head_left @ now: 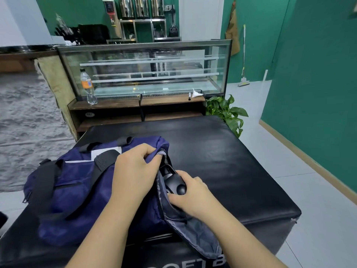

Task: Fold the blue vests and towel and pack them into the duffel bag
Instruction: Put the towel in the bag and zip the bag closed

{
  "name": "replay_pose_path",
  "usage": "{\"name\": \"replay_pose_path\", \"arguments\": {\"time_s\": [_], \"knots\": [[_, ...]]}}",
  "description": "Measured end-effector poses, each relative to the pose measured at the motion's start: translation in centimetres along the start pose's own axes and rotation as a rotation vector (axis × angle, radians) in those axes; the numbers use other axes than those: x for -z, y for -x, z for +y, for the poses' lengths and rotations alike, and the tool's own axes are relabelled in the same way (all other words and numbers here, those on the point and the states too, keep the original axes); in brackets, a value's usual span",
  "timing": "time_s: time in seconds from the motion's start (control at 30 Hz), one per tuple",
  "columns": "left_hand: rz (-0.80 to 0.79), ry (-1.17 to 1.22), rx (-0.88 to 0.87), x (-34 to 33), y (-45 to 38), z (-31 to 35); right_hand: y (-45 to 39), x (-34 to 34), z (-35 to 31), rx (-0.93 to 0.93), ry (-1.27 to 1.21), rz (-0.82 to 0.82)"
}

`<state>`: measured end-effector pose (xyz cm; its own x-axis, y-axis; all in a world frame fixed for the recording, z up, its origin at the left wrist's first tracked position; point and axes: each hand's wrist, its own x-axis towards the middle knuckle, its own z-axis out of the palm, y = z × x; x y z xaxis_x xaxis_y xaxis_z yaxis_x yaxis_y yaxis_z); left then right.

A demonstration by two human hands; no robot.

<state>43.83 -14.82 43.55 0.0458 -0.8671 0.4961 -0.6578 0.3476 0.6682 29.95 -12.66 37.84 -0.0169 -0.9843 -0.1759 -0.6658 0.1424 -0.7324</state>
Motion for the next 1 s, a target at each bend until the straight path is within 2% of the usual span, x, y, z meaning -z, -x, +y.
{"name": "replay_pose_path", "arguments": {"time_s": [0.23,0.27,0.37,0.4,0.53,0.63,0.8,0.9,1.0], "knots": [[-0.114,0.033,-0.083,-1.6,0.7,1.1,-2.1,-1.0,-1.6,-0.069,0.014,0.025],[-0.122,0.027,-0.087,-1.5,0.7,1.0,-2.3,-1.0,-1.8,-0.108,-0.082,-0.013],[-0.105,0.027,-0.054,-0.8,-0.3,0.1,-3.0,-0.6,-1.8,-0.207,-0.770,-0.241],[-0.102,0.027,-0.042,-0.6,-0.7,-0.2,-3.0,-0.3,-1.7,-0.203,-0.915,-0.276],[-0.154,0.002,-0.024,-0.9,-0.8,-0.4,-3.0,0.5,0.4,-0.114,-0.871,-0.319],[-0.174,0.013,-0.007,-1.2,-0.5,-0.8,-2.9,1.3,1.3,-0.159,-0.942,-0.382],[-0.197,0.035,0.005,-1.3,-0.4,-1.3,-3.1,-0.3,1.3,-0.136,-0.854,-0.227],[-0.191,0.085,0.016,-1.6,-0.1,-1.3,-2.9,-1.8,1.1,-0.153,-1.024,-0.232],[-0.202,0.156,0.028,-1.6,0.4,-0.8,-2.8,-2.5,1.0,-0.100,-1.008,-0.259]]}}
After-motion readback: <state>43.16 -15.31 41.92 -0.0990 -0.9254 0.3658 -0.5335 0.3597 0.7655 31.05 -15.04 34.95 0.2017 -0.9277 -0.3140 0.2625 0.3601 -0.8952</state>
